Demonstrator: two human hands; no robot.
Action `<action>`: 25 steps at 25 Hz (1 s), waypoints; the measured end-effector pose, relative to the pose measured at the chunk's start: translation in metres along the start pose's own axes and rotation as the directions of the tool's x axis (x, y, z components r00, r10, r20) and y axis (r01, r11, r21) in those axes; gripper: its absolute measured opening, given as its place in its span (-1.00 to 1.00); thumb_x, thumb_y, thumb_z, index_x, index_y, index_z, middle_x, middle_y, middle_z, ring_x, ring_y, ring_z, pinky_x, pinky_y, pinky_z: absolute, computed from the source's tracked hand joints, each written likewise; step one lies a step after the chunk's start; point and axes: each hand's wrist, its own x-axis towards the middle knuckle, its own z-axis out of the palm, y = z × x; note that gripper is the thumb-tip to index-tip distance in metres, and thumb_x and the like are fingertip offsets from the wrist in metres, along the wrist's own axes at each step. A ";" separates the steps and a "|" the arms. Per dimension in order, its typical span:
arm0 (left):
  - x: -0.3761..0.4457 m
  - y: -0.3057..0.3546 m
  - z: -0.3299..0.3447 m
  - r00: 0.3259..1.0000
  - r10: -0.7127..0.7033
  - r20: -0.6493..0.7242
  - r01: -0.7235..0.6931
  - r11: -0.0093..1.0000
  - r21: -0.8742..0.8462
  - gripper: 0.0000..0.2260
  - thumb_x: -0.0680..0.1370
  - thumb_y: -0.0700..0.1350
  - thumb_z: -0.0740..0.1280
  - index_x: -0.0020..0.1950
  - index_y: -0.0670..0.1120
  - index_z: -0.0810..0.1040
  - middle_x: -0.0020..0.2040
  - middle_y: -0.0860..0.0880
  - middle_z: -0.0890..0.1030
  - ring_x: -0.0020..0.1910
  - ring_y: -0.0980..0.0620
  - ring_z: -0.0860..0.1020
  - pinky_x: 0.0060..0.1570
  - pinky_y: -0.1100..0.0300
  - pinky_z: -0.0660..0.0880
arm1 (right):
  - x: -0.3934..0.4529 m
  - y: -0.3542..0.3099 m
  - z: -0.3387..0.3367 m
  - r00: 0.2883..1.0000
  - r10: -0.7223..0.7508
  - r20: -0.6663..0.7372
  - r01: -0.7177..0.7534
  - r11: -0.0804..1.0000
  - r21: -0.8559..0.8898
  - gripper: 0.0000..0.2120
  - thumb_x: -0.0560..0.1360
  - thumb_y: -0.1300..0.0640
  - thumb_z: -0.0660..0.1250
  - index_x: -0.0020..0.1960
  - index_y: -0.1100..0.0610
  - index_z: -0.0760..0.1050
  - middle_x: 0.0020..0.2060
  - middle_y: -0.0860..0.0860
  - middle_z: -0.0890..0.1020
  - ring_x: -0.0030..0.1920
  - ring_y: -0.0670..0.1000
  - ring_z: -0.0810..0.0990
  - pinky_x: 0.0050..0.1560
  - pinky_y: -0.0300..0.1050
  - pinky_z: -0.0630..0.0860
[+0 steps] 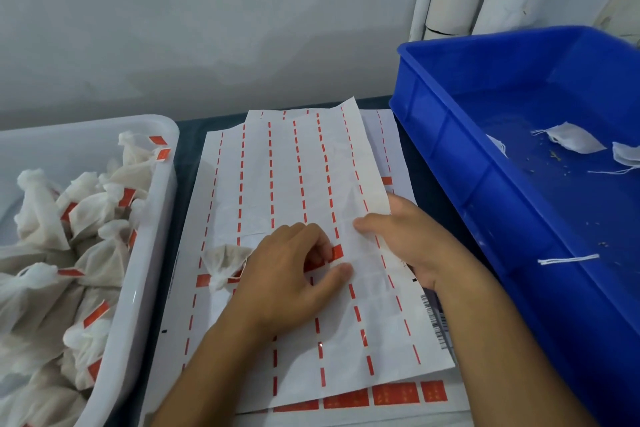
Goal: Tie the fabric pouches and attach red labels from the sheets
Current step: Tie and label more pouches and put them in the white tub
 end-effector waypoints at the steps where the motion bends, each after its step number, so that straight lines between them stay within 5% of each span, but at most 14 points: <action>1: 0.000 -0.001 -0.001 1.000 -0.004 0.009 0.004 1.000 -0.027 -0.66 0.41 0.47 0.23 -0.06 0.26 0.45 -0.10 0.31 0.55 -0.03 0.22 0.54 -0.11 0.35 0.54 | 0.000 0.000 0.001 1.000 -0.009 -0.011 0.009 1.000 -0.014 -0.82 0.61 -0.02 0.33 0.18 -0.22 0.57 0.02 -0.23 0.73 0.03 0.01 0.75 0.06 0.15 0.70; 7: 0.001 0.000 0.001 0.996 -0.076 -0.043 0.076 0.997 0.011 -0.70 0.41 0.44 0.26 -0.10 0.25 0.47 -0.13 0.33 0.54 -0.10 0.26 0.55 -0.14 0.40 0.55 | -0.001 0.000 0.003 1.000 -0.014 0.013 0.014 1.000 0.004 -0.79 0.58 -0.06 0.41 0.21 -0.18 0.59 0.04 -0.20 0.74 0.02 0.03 0.75 0.06 0.16 0.69; 14: -0.004 0.002 0.002 0.985 -0.058 -0.162 0.072 0.994 0.081 -0.72 0.51 0.33 0.36 0.13 0.24 0.56 0.03 0.34 0.54 -0.08 0.27 0.57 -0.06 0.43 0.50 | -0.003 0.004 0.006 0.990 -0.132 0.049 0.134 0.990 -0.048 -0.68 0.47 0.02 0.55 0.04 -0.40 0.58 -0.06 -0.32 0.72 -0.10 -0.20 0.73 -0.33 -0.26 0.63; 19: -0.009 0.008 0.007 0.975 -0.007 -0.221 0.045 0.985 0.168 -0.67 0.56 0.24 0.36 0.24 0.13 0.68 0.12 0.17 0.70 -0.02 0.20 0.61 -0.05 0.51 0.26 | -0.001 0.007 0.007 0.994 -0.097 0.057 0.100 0.994 -0.053 -0.70 0.48 -0.06 0.54 0.11 -0.38 0.57 0.02 -0.31 0.71 -0.03 -0.14 0.74 -0.06 -0.03 0.70; 25: -0.010 0.009 0.003 0.965 -0.035 -0.258 0.076 0.986 0.151 -0.65 0.55 0.27 0.34 0.20 0.12 0.70 0.09 0.17 0.71 -0.02 0.17 0.61 -0.05 0.35 0.44 | 0.001 0.008 0.007 0.995 -0.087 -0.039 0.085 0.995 -0.049 -0.77 0.47 -0.07 0.55 0.07 -0.29 0.61 -0.06 -0.30 0.73 -0.11 -0.08 0.76 -0.13 -0.03 0.71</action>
